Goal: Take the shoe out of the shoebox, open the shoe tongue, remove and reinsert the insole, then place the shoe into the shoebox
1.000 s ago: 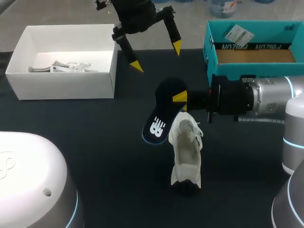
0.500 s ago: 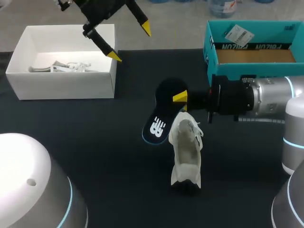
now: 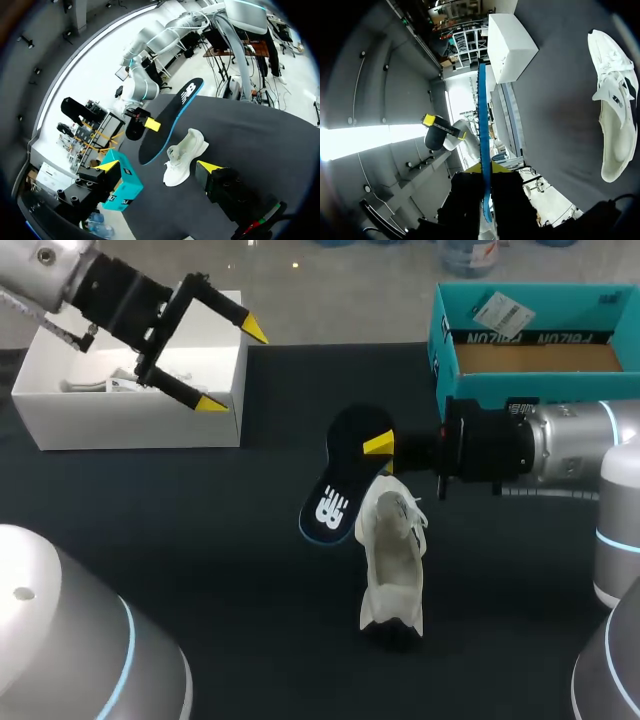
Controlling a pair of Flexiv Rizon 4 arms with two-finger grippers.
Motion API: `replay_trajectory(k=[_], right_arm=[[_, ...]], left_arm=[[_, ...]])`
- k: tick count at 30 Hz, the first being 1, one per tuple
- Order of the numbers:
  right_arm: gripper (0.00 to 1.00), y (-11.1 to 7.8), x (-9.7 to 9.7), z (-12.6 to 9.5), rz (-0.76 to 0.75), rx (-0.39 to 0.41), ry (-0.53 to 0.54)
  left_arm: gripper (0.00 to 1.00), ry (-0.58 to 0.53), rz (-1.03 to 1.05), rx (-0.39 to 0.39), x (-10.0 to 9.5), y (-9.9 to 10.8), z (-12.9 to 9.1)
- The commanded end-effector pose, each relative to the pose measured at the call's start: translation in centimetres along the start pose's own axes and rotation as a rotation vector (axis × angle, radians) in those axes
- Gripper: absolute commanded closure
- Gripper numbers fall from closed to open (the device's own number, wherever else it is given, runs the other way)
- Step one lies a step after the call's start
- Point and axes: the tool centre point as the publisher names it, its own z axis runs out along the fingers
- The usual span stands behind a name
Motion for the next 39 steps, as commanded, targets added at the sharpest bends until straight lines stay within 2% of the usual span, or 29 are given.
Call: replay_trajectory(k=[1, 4, 19, 24, 28, 32, 39], right_arm=[[1.0, -0.1, 0.0, 0.1, 0.001, -0.001, -0.004], [1.0, -0.1, 0.0, 0.1, 0.001, -0.001, -0.004], [1.0, -0.1, 0.0, 0.1, 0.001, -0.001, -0.004], [1.0, -0.1, 0.0, 0.1, 0.001, -0.001, -0.004], [1.0, -0.1, 0.0, 0.1, 0.001, -0.001, -0.004], [1.0, -0.1, 0.0, 0.1, 0.001, -0.001, -0.004], [1.0, -0.1, 0.0, 0.1, 0.001, -0.001, -0.004]], left_arm=[[0.0, -0.361, 0.008, 0.032, 1.2, 0.6, 0.8], [0.0, -0.331, -0.004, -0.002, 0.9, 0.4, 1.4], [0.0, -0.331, -0.004, -0.002, 0.9, 0.4, 1.4], [0.0, -0.38, 0.123, 0.135, 1.8, 1.6, 1.8], [0.0, -0.379, 0.23, 0.153, 2.0, 1.5, 2.9], [0.0, -0.338, 0.284, 0.152, 1.9, 1.1, 5.0], [0.0, -0.303, 0.347, 0.178, 1.0, -1.0, 8.1]])
